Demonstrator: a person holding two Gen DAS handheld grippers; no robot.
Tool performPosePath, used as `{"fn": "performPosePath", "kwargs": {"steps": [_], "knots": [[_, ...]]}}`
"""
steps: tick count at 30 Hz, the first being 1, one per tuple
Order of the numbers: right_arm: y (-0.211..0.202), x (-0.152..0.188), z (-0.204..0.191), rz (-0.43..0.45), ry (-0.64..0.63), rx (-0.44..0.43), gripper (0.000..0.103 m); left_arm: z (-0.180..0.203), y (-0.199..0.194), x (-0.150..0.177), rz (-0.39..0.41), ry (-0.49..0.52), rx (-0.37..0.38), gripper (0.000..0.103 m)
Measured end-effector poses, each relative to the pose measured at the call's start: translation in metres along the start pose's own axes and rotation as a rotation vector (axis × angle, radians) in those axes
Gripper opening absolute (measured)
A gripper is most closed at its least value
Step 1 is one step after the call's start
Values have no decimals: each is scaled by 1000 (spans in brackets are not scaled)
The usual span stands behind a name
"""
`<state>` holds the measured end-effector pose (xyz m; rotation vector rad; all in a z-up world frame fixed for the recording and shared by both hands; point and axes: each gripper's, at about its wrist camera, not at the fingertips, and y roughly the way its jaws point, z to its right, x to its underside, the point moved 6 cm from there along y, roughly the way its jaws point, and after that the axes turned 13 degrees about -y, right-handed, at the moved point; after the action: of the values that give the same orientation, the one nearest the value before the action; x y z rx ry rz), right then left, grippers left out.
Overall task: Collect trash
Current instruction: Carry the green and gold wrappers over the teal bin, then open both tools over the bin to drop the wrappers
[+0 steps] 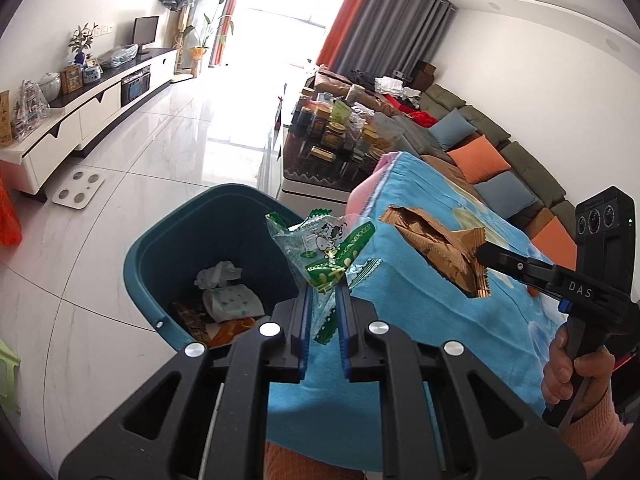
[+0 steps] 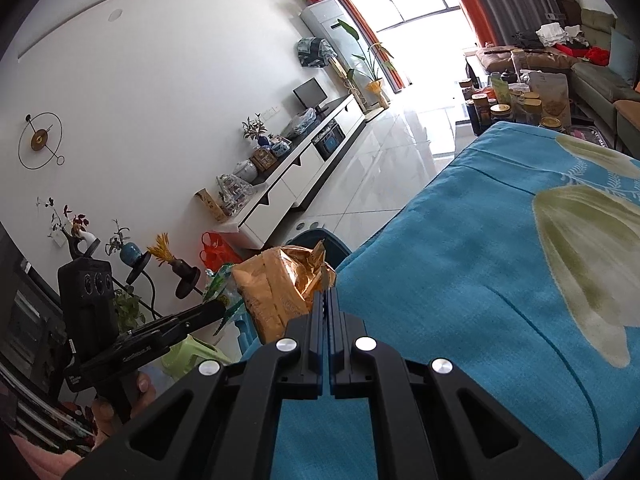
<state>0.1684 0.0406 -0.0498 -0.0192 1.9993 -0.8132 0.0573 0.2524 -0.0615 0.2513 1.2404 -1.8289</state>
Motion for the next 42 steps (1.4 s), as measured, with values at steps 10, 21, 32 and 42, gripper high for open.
{"fn": "performPosePath", "kwargs": {"steps": [10, 21, 32, 42], "knots": [[26, -7, -12, -42, -29, 1, 1, -25, 10, -8, -8, -43, -44, 12], [63, -17, -21, -90, -41, 21, 1, -45, 28, -9, -43, -96, -78, 13], [111, -20, -31, -150, -24, 36, 2, -59, 46, -17, -53, -148, -92, 14], [128, -21, -34, -177, -18, 30, 11, -72, 58, -17, -53, -195, -108, 35]]}}
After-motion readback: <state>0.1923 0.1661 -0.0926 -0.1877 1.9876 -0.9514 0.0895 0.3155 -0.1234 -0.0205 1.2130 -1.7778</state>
